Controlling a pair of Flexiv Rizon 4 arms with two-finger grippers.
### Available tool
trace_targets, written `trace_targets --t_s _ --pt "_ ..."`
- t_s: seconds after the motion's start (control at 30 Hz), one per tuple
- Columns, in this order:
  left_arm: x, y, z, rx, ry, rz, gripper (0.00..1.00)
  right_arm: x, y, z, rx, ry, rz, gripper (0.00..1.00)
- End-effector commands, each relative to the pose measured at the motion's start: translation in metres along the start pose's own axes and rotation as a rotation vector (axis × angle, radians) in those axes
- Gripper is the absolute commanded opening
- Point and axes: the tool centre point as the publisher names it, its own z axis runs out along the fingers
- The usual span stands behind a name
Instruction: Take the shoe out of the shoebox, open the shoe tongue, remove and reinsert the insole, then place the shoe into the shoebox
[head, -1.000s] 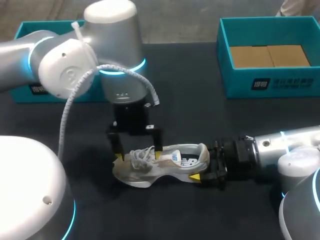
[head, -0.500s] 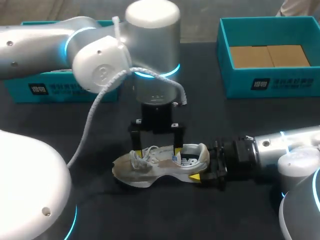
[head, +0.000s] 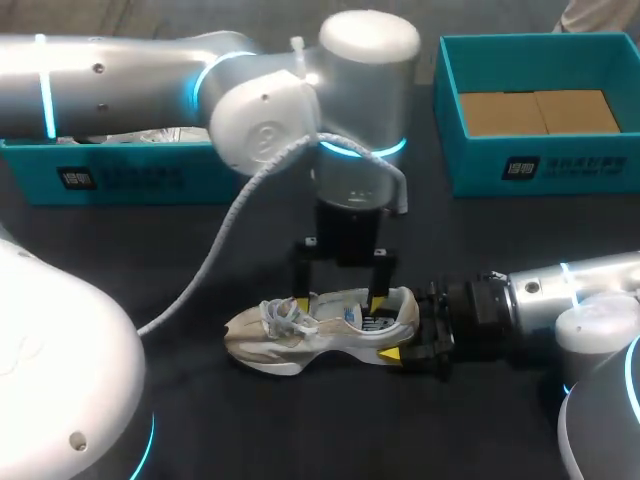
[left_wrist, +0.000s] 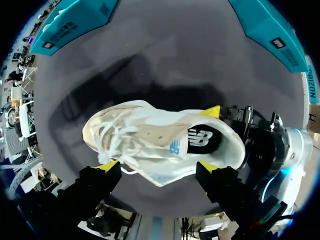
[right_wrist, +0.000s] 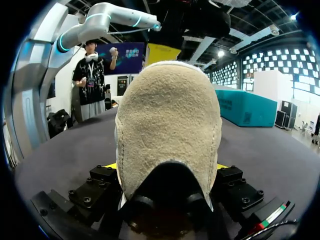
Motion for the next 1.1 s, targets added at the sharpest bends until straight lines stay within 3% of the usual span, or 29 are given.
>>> trace_targets --t_s 0.03,0.6,1.1 --pt "0.014 0.004 0.009 0.017 -0.139 -0.011 1.0 0.0 -0.001 0.003 0.004 0.0 0.0 0.0" --pt "0.008 -0.004 0.025 0.029 -0.173 -0.066 1.0 0.0 -0.001 0.003 0.004 0.0 0.0 0.0" --pt "0.006 -0.005 0.033 0.057 -0.275 -0.096 1.0 0.0 -0.001 0.003 0.004 0.0 0.0 0.0"
